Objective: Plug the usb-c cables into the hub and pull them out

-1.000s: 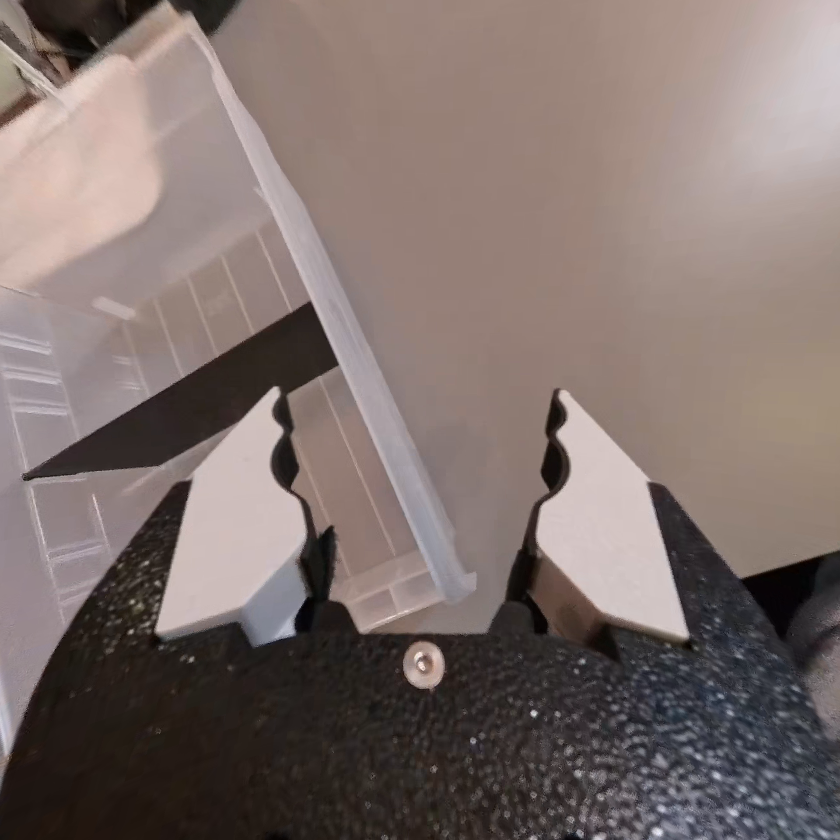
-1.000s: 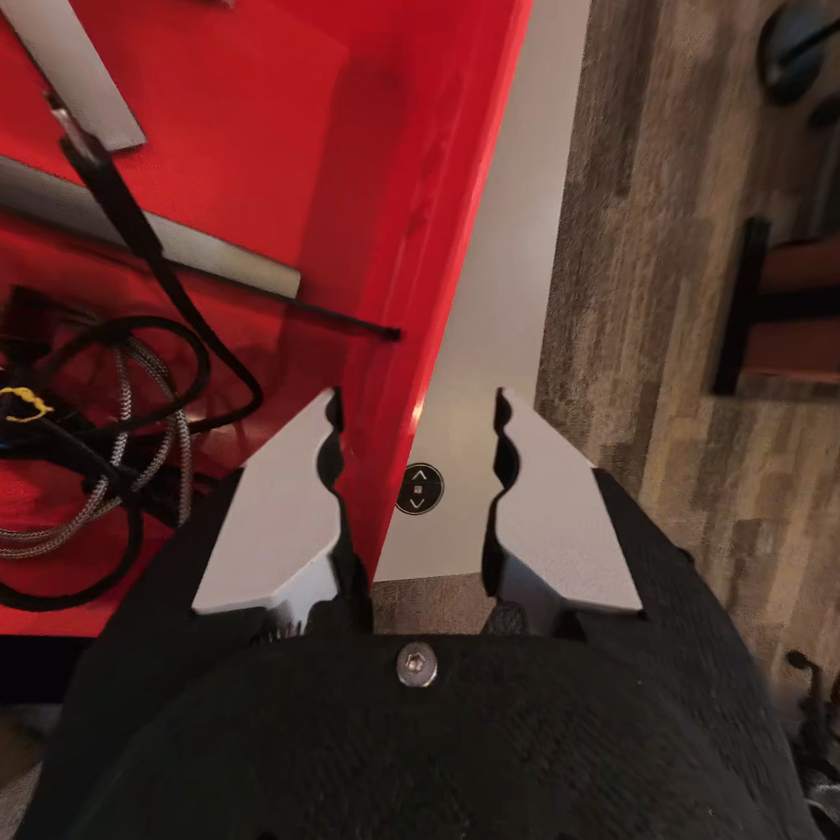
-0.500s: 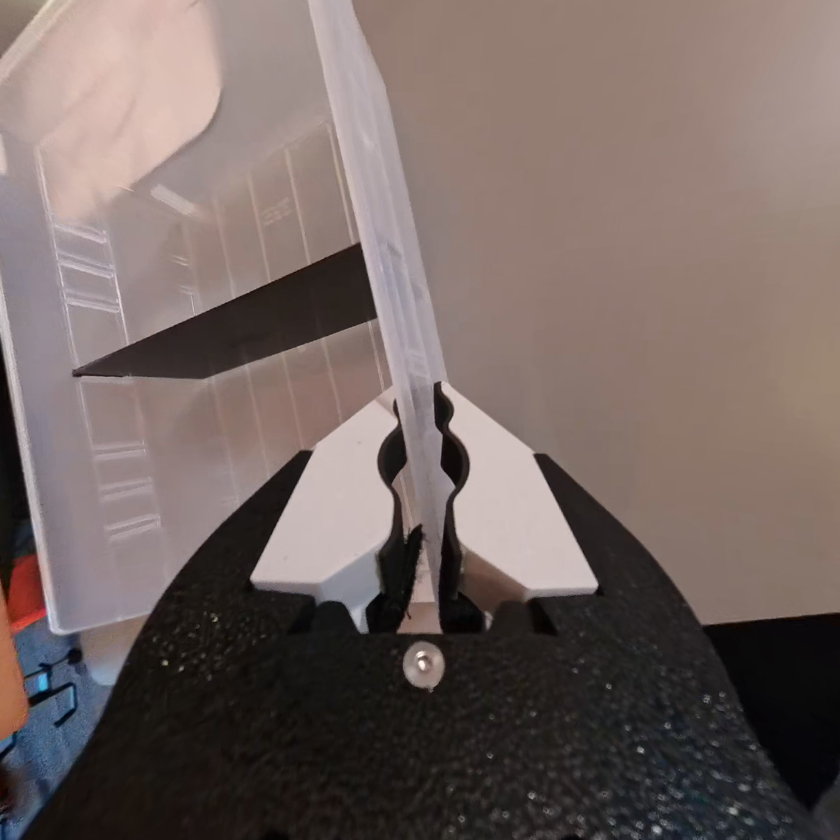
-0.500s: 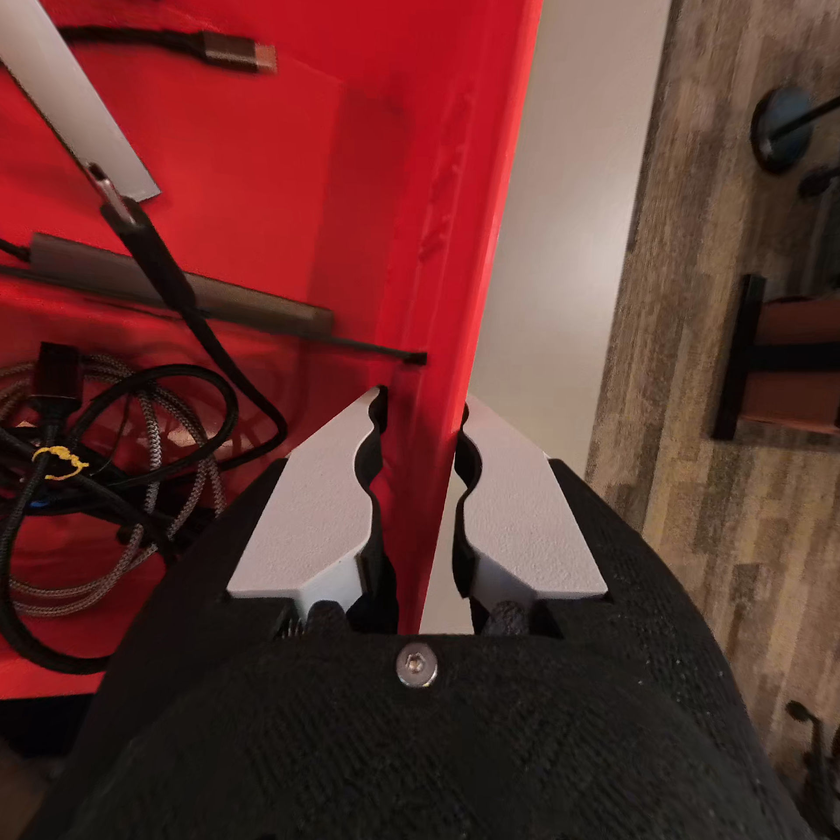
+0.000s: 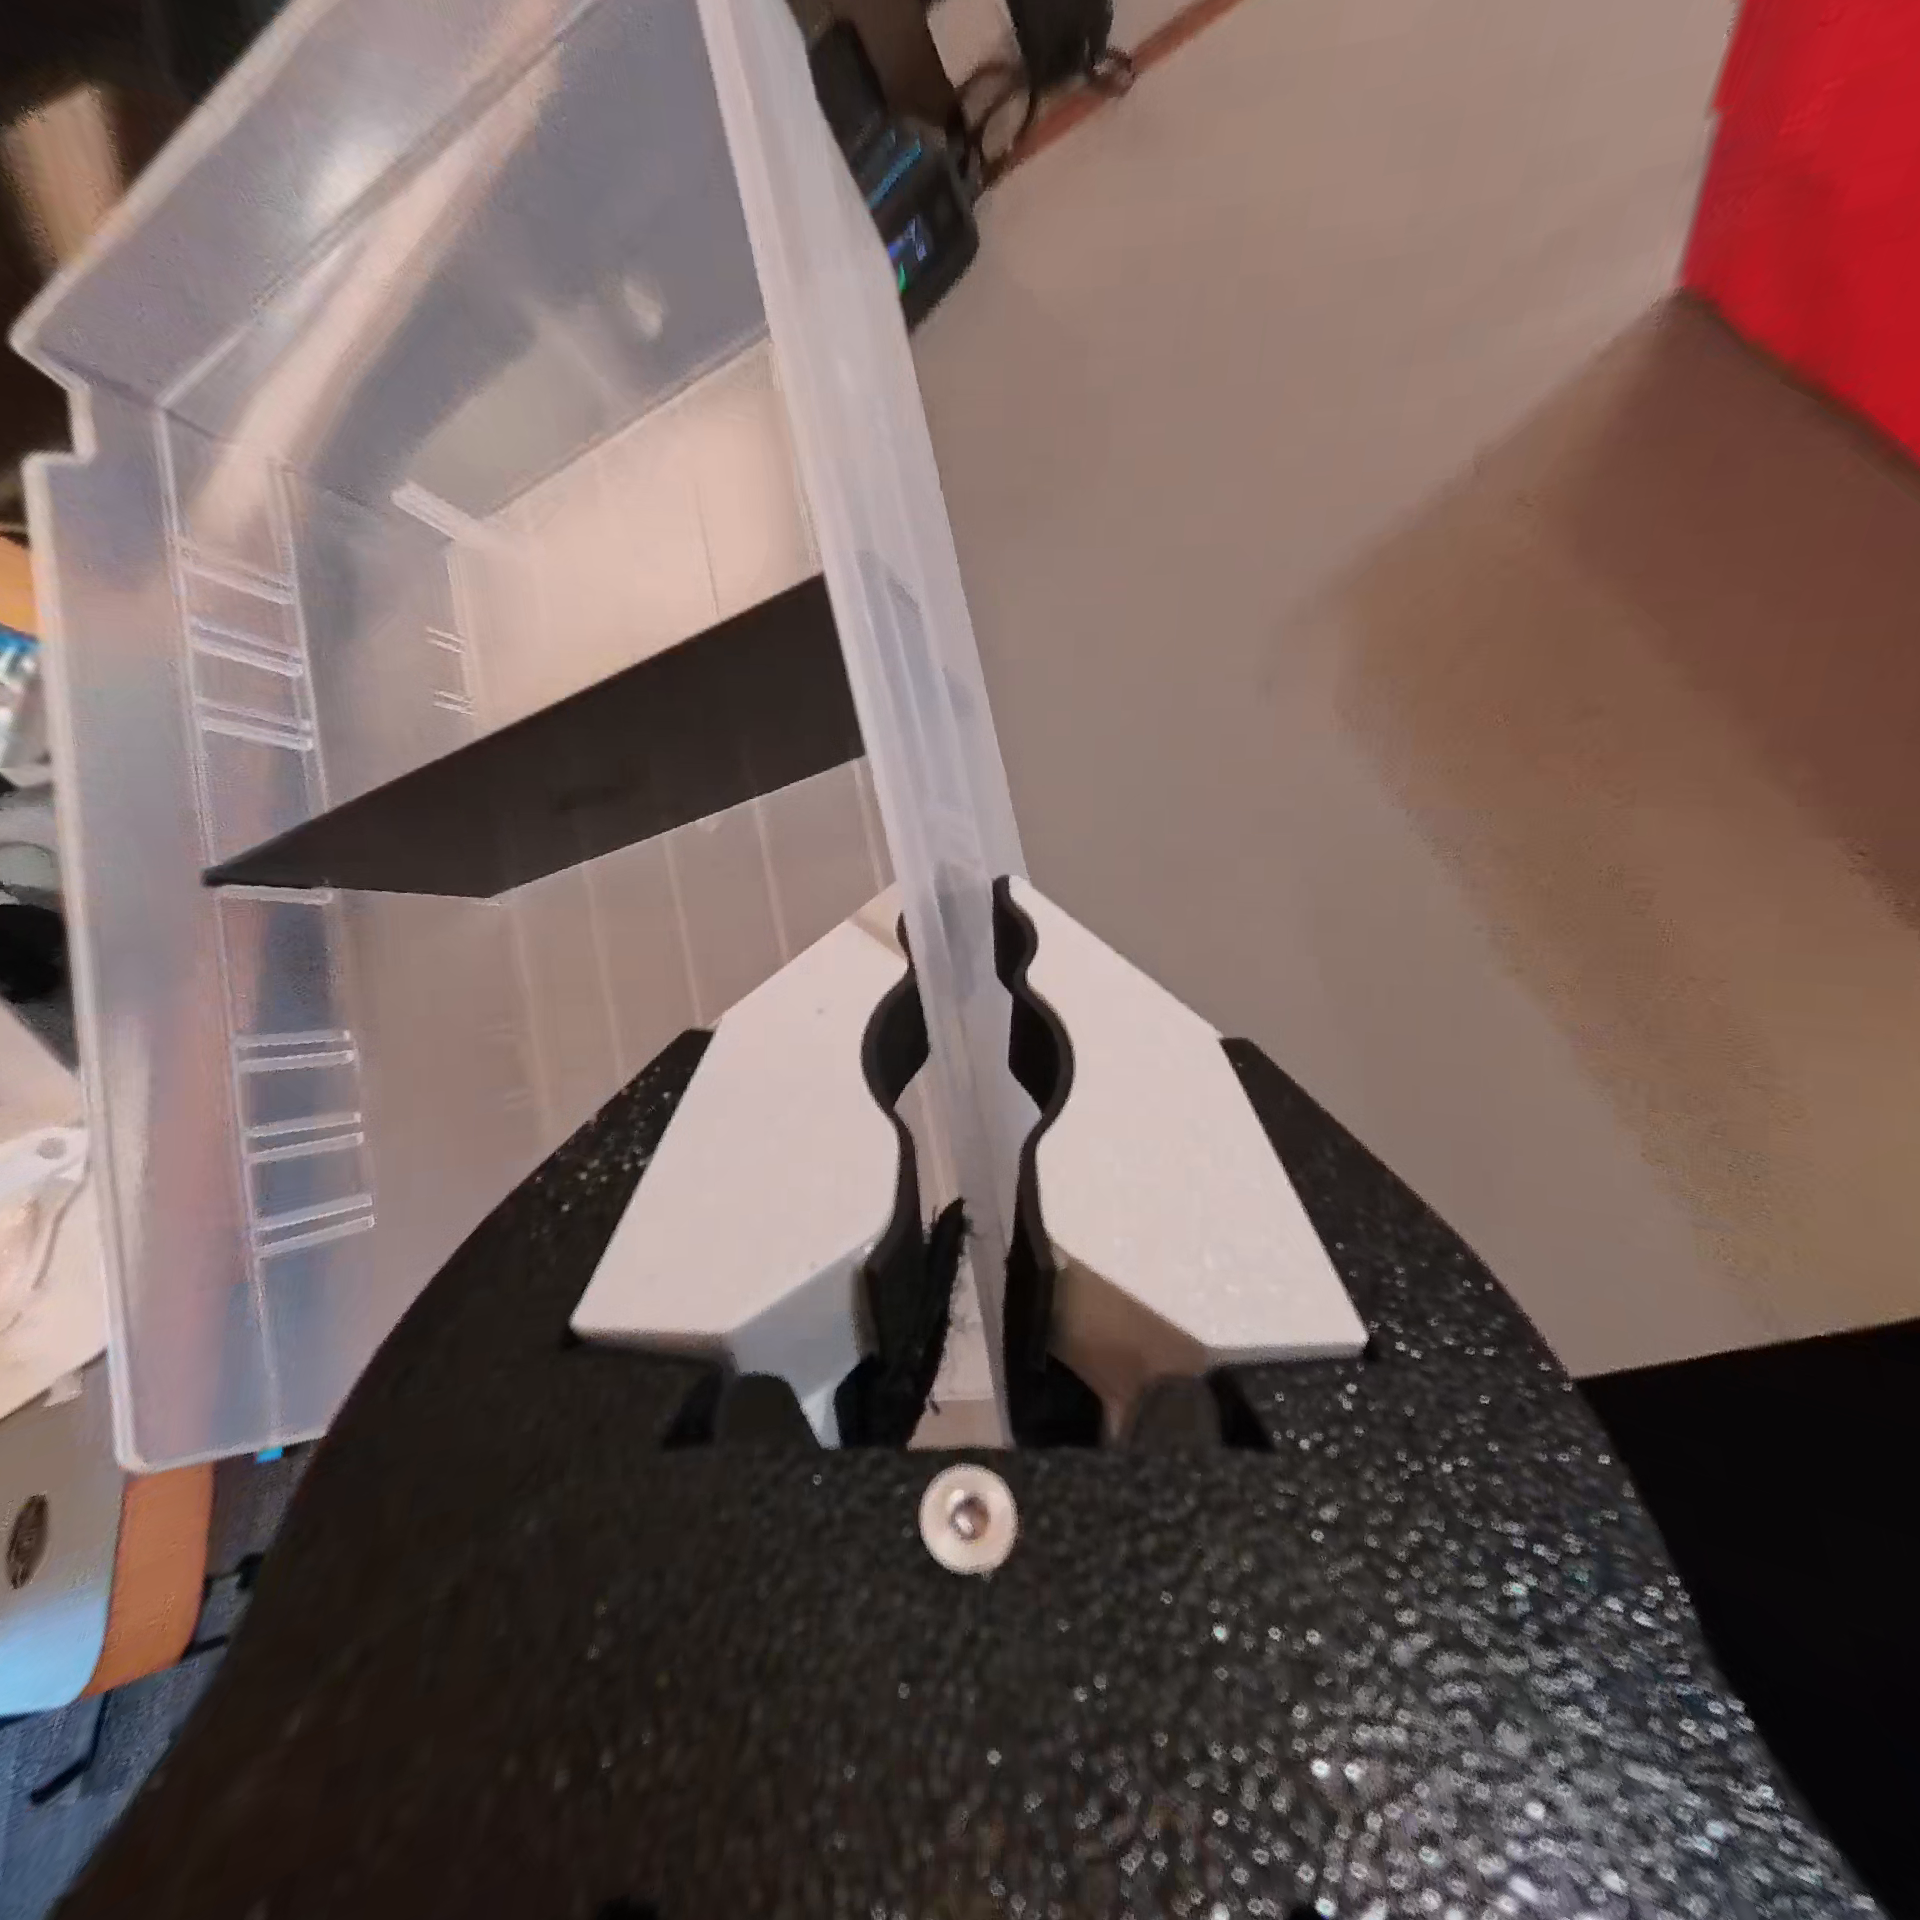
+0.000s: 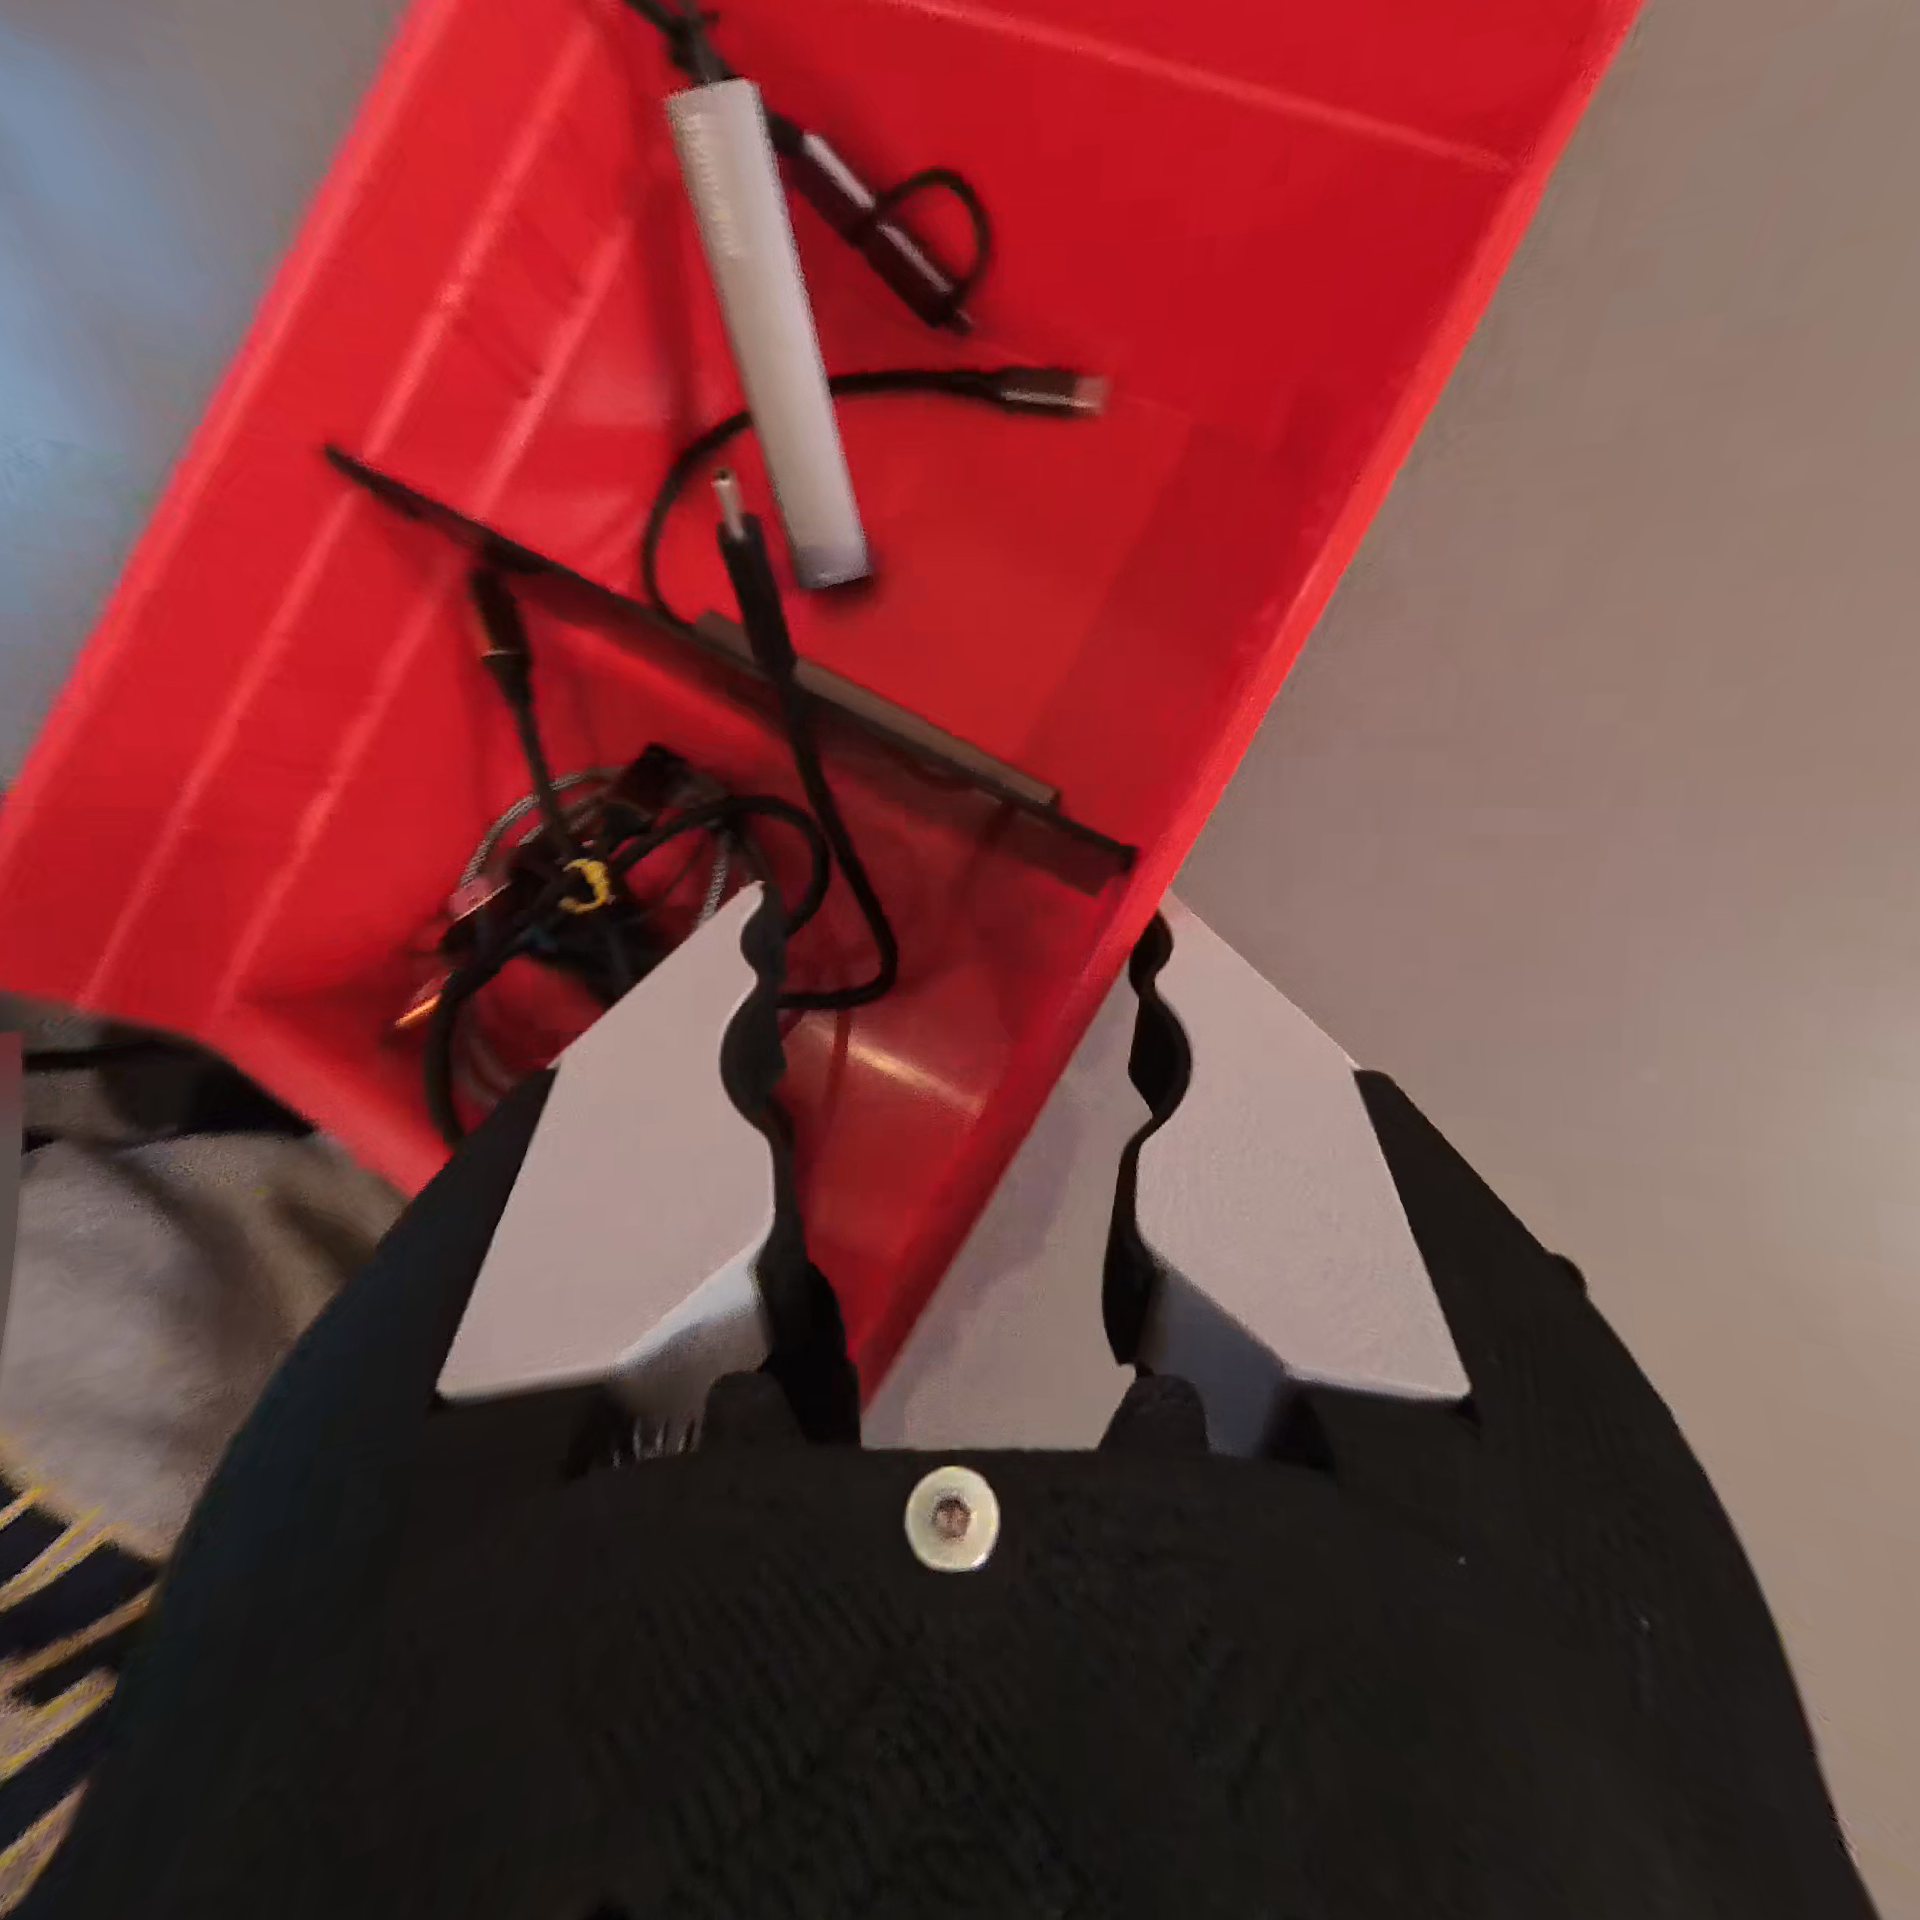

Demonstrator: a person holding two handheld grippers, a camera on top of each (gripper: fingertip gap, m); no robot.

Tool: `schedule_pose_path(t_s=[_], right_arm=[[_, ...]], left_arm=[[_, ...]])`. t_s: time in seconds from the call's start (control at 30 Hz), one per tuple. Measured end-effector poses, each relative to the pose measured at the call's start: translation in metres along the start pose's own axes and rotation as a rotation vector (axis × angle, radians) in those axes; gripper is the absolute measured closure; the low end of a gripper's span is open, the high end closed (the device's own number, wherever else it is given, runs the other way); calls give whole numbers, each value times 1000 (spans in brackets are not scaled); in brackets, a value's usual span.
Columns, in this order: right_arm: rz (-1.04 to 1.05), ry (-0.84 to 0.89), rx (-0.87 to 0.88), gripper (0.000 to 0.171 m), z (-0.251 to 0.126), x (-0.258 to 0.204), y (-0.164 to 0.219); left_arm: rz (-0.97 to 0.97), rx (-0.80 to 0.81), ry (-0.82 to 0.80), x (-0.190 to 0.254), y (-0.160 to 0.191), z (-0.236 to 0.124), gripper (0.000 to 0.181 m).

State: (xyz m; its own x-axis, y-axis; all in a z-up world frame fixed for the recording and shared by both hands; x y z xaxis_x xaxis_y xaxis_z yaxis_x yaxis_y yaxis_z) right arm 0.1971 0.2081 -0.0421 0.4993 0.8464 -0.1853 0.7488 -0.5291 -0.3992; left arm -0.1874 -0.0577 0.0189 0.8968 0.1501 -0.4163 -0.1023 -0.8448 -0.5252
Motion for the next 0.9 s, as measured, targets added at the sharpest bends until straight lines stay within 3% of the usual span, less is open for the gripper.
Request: schedule_pose_path(t_s=[0.1,0.2,0.3,0.43,0.53,0.63,0.73,0.9], right_arm=[[-73,-85,-2,108,-10,-11,4],[-137,-49,-99,125,-15,-14,17],[-159,-53,-110,156,-13,-15,17],[-178,-27,-97,156,-6,-27,8],[-183,-46,-30,154,7,-46,-7],[-197,-38,176,148,24,-73,-28],[-291,-138,307,113,33,-105,-38],[-276,-39,545,111,-26,-89,-38]], left_arm=[[0,52,-4,0,-1,-14,174],[2,93,-13,1,-2,-25,174],[11,132,-27,3,-4,-34,174],[24,190,-36,9,-8,-45,174],[39,231,-47,15,-12,-52,174],[56,274,-57,21,-15,-57,174],[84,337,-60,29,-19,-61,174],[213,492,-25,60,-29,-70,174]])
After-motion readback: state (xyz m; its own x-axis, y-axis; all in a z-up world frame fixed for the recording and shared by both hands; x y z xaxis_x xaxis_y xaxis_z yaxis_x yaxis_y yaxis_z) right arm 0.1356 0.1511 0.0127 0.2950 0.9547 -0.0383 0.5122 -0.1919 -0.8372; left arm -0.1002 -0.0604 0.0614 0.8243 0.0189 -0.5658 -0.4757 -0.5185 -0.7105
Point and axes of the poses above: each gripper's, where its closed fingertips meet, z out along the fingers, y out of its underside, x = y × z across the jaws, the point moved 10 cm from there along -z, back along the fingers, and after that the axes turned 14 degrees about -x, right-handed, at the moved point
